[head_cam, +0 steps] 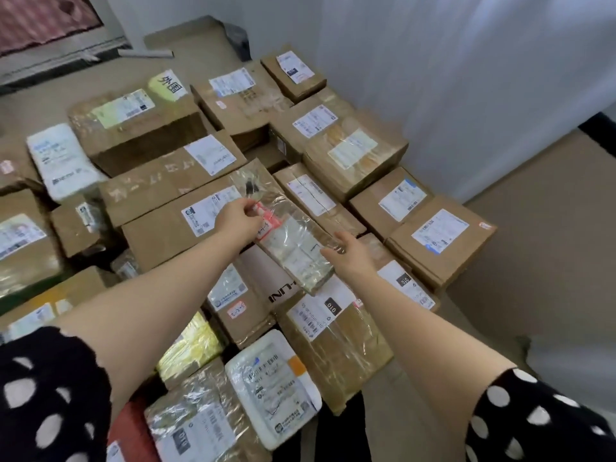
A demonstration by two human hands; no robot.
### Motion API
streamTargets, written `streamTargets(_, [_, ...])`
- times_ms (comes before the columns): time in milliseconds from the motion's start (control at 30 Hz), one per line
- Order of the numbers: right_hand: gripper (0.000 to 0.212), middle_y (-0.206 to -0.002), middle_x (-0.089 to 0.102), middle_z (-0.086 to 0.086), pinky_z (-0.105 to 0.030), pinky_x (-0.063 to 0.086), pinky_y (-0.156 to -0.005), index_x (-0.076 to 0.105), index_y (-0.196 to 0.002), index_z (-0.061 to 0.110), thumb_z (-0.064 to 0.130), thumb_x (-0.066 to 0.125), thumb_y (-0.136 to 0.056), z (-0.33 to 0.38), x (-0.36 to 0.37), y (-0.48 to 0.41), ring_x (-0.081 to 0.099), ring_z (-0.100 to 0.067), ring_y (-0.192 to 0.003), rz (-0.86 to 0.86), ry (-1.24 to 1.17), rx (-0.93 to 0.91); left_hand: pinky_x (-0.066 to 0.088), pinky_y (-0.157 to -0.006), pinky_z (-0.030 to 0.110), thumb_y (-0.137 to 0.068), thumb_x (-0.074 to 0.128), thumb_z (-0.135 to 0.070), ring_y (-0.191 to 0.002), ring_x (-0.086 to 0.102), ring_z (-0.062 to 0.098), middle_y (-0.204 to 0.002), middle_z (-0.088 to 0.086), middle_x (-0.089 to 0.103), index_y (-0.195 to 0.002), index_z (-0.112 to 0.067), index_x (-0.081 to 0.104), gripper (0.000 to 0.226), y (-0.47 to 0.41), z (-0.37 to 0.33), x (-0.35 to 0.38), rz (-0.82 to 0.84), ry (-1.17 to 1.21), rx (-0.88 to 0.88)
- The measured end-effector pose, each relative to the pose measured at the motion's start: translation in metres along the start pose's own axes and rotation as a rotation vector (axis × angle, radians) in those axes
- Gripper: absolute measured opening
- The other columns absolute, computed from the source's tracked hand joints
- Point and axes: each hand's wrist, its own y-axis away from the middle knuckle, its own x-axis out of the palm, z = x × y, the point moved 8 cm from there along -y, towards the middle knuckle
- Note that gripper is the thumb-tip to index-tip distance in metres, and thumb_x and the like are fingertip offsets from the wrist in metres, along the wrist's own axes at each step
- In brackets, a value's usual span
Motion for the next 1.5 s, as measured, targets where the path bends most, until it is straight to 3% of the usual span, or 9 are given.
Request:
streamTargets(333, [0.045,-0.12,0.056,-0.001,-0.029,0.043,-0.095,0.053,-0.131,0.007,0.028,0.061,-0.093,-0.013,-0.004,-0.061,0.053,-0.022,-0.117,0.105,-0.074,0.056,0.039,-0.095,0.027,-0.092,0.056,-0.016,-0.124,0.05,0.022,-0.136,0.004,0.054,-0.139,-0.014,0.047,0.047,-0.033,-0.015,0.013,-0.136,-0.005,0.005])
streamTargets(500, [0.048,-0.121,0.059,-0.001,-0.044,0.051,-0.094,0.054,-0.13,0.009,0.033,0.063,-0.09,-0.007,-0.031,-0.099,0.058,-0.021,-0.108,0.077,-0.224,0.108,0.04,-0.091,0.03,-0.09,0.063,-0.024,-0.12,0.051,0.023,-0.133,0.003,0.055,-0.135,-0.015,0.049,0.048,-0.047,-0.056,0.02,-0.151,0.03,0.069])
streamTargets(667, [0.027,-0.082,0.058,0.007,-0.042,0.055,-0.084,0.064,-0.101,0.015,0.039,0.059,-0.091,0.028,-0.047,-0.154,0.062,-0.023,-0.087,0.038,-0.183,0.001,0.036,-0.109,0.038,-0.095,0.054,-0.026,-0.134,0.041,0.025,-0.148,0.004,0.042,-0.148,-0.018,0.032,0.058,-0.079,-0.067,0.03,-0.128,-0.004,-0.004])
streamTargets(767, [0.029,-0.071,0.055,0.0,-0.044,0.053,-0.074,0.059,-0.079,0.013,0.038,0.056,-0.093,0.053,-0.047,-0.192,0.059,-0.028,-0.073,0.037,-0.117,-0.041,0.037,-0.101,0.031,-0.097,0.049,-0.023,-0.133,0.042,0.024,-0.149,0.005,0.039,-0.149,-0.017,0.028,0.056,-0.103,-0.063,0.034,-0.124,-0.062,-0.044])
streamTargets(867, [0.02,-0.08,0.058,0.0,-0.032,0.044,-0.066,0.061,-0.098,0.017,0.035,0.052,-0.097,0.069,-0.037,-0.231,0.054,-0.02,-0.075,0.054,-0.082,-0.067,0.041,-0.086,0.025,-0.098,0.047,-0.02,-0.13,0.044,0.024,-0.151,0.003,0.036,-0.15,-0.017,0.026,0.057,-0.129,-0.058,0.036,-0.122,-0.103,-0.057])
streamTargets(933, [0.018,-0.075,0.056,0.003,-0.029,0.04,-0.063,0.061,-0.102,0.016,0.03,0.049,-0.098,0.079,-0.028,-0.253,0.053,-0.018,-0.074,0.047,-0.091,-0.091,0.04,-0.095,0.028,-0.098,0.048,-0.02,-0.134,0.04,0.024,-0.153,0.004,0.034,-0.15,-0.016,0.027,0.056,-0.148,-0.056,0.038,-0.111,-0.13,-0.05])
streamTargets(1100, [0.021,-0.09,0.067,-0.01,-0.048,0.053,-0.083,0.064,-0.102,0.008,0.022,0.05,-0.096,0.1,0.013,-0.296,0.064,-0.028,-0.086,0.059,-0.147,-0.128,0.044,-0.095,0.034,-0.097,0.048,-0.02,-0.133,0.041,0.025,-0.152,0.003,0.033,-0.149,-0.017,0.029,0.055,-0.18,-0.052,0.034,-0.123,-0.261,-0.024])
streamTargets(1233, [0.03,-0.107,0.066,-0.011,-0.044,0.052,-0.088,0.06,-0.121,0.008,0.024,0.049,-0.098,0.105,0.04,-0.317,0.063,-0.028,-0.098,0.066,-0.12,-0.132,0.046,-0.093,0.037,-0.094,0.049,-0.017,-0.125,0.045,0.025,-0.139,0.005,0.045,-0.136,-0.012,0.046,0.042,-0.195,-0.046,0.027,-0.155,-0.35,-0.008])
streamTargets(1500, [0.018,-0.09,0.061,-0.011,-0.051,0.052,-0.087,0.059,-0.102,0.008,0.021,0.048,-0.097,0.116,0.066,-0.351,0.064,-0.034,-0.095,0.07,-0.134,-0.123,0.042,-0.093,0.034,-0.094,0.054,-0.028,-0.121,0.044,0.022,-0.126,0.002,0.05,-0.128,-0.012,0.052,0.038,-0.207,-0.023,0.026,-0.168,-0.434,0.027])
